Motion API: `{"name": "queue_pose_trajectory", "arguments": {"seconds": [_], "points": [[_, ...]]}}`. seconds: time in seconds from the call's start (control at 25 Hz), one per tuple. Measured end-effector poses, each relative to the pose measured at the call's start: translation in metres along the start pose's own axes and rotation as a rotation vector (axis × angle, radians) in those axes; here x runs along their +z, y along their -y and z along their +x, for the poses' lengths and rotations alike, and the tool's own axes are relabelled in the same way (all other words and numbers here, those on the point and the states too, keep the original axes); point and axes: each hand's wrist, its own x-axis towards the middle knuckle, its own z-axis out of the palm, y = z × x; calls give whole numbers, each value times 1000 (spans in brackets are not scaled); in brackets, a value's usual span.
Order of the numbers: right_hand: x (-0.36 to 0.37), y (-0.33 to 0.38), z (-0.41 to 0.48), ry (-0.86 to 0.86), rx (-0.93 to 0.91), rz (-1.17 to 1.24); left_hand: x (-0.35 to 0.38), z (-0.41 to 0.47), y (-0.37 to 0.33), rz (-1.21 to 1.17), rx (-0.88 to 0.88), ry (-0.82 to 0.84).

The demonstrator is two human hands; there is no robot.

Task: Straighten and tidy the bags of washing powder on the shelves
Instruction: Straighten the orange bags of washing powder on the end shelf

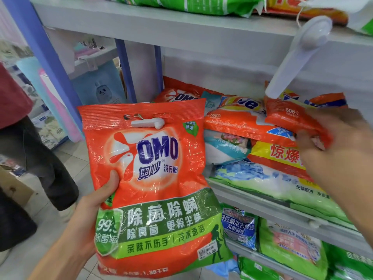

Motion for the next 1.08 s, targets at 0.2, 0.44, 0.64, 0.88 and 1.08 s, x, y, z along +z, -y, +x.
{"name": "queue_pose_trajectory", "arguments": {"seconds": [0.2, 0.44, 0.64, 0.88, 1.08], "points": [[28, 59, -16, 65, -218, 144, 14, -1, -12, -3, -39, 183], [36, 125, -46, 854, 244, 769, 34, -1, -29, 55, 0, 102], [59, 139, -20, 706, 390, 861, 59, 23, -62, 125, 14, 111], [98, 152, 30, 375, 566, 999, 87, 72, -117, 545, 195, -19], [164, 169, 52, 146, 652, 1031, 104, 138, -139, 997, 654, -249]]}}
